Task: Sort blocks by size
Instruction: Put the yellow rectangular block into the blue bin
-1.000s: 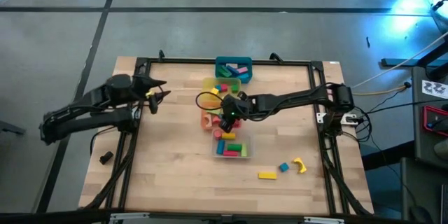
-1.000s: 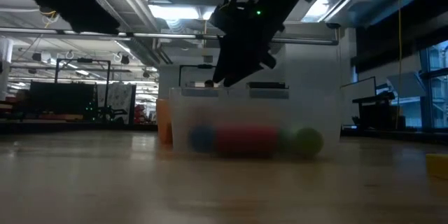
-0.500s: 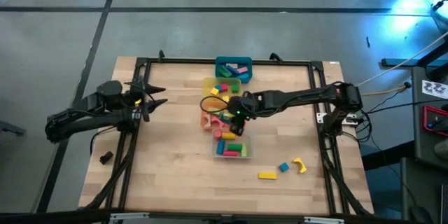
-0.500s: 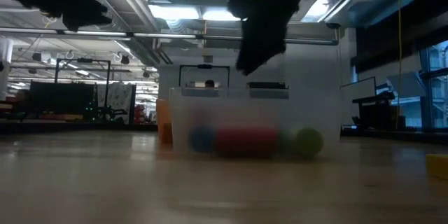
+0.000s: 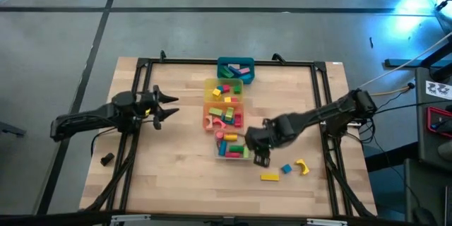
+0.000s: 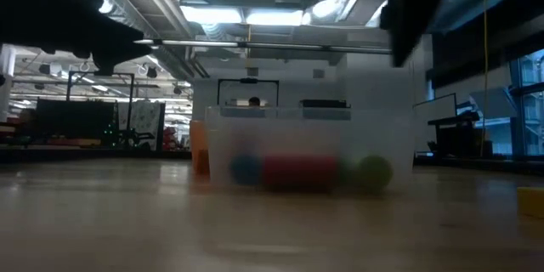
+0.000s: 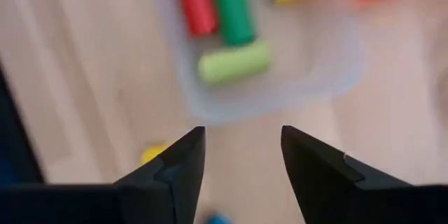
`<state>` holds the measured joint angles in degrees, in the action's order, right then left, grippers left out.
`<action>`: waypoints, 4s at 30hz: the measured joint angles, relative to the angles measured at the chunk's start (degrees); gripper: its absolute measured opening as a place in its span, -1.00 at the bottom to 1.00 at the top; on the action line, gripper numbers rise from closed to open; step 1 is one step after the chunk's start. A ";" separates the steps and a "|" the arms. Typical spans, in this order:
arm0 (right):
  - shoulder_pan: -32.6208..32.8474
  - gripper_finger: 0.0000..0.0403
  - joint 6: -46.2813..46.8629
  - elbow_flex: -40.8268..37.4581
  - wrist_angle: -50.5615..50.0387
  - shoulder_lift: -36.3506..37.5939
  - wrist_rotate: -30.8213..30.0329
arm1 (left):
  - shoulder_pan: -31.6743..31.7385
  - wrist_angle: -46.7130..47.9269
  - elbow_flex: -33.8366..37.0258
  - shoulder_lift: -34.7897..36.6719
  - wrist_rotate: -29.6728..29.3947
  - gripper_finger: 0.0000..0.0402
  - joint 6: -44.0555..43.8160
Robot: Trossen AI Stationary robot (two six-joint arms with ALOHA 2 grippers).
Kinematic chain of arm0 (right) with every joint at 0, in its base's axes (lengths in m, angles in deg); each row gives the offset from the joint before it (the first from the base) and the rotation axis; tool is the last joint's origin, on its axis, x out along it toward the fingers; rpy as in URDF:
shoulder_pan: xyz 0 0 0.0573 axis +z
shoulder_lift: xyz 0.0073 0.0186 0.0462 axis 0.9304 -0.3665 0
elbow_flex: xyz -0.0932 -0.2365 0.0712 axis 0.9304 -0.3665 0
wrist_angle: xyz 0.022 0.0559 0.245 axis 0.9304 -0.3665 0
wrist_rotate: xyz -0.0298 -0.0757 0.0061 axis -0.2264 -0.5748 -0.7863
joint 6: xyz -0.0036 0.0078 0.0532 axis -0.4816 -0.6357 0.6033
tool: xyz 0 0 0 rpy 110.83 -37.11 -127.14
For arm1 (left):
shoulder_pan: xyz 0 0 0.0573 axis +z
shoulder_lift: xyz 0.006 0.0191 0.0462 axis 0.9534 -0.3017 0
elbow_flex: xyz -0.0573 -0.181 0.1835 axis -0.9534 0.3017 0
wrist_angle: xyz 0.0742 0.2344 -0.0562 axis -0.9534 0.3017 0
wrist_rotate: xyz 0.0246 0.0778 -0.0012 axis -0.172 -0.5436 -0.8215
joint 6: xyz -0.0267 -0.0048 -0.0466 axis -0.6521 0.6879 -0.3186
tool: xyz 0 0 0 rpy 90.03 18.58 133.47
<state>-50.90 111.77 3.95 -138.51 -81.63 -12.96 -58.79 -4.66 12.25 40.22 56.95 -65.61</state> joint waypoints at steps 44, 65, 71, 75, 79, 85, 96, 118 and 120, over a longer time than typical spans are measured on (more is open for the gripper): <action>19.65 -0.06 15.95 -21.84 24.43 -1.91 -2.59 | -4.59 -4.03 4.55 -1.30 -0.24 0.05 -0.69; 19.87 -0.47 13.18 -19.71 25.12 -7.60 -1.36 | -4.59 -3.99 4.55 -1.28 -0.22 0.05 -0.48; 18.85 -0.47 11.42 -12.61 14.58 -7.79 -3.37 | -4.59 -3.97 4.55 -1.28 -0.22 0.05 -0.51; 17.86 -0.46 6.80 -6.42 5.66 -7.79 -6.52 | -4.59 -3.99 4.55 -1.28 -0.22 0.05 -0.51; 15.98 -0.44 0.79 0.49 -3.90 -7.70 -11.34 | -4.58 -3.97 4.55 -1.28 -0.20 0.05 -0.53; 11.36 -0.44 -9.12 9.09 -11.30 -7.63 -23.54 | -4.59 -3.97 4.55 -1.28 -0.20 0.05 -0.53; -7.24 -0.43 -35.26 13.31 -9.62 -7.55 -38.89 | -4.59 -3.99 4.55 -1.28 -0.20 0.05 -0.53; -42.10 -0.42 -61.96 12.76 20.01 -11.77 -9.27 | -4.59 -3.99 4.57 -1.27 -0.19 0.05 -0.53; -43.11 -0.42 -61.94 12.76 20.81 -13.14 -9.26 | -4.59 -3.99 4.57 -1.28 -0.17 0.05 -0.53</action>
<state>-94.01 49.84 16.71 -117.70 -94.77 -22.22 -63.38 -8.65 16.82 38.94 56.78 -66.13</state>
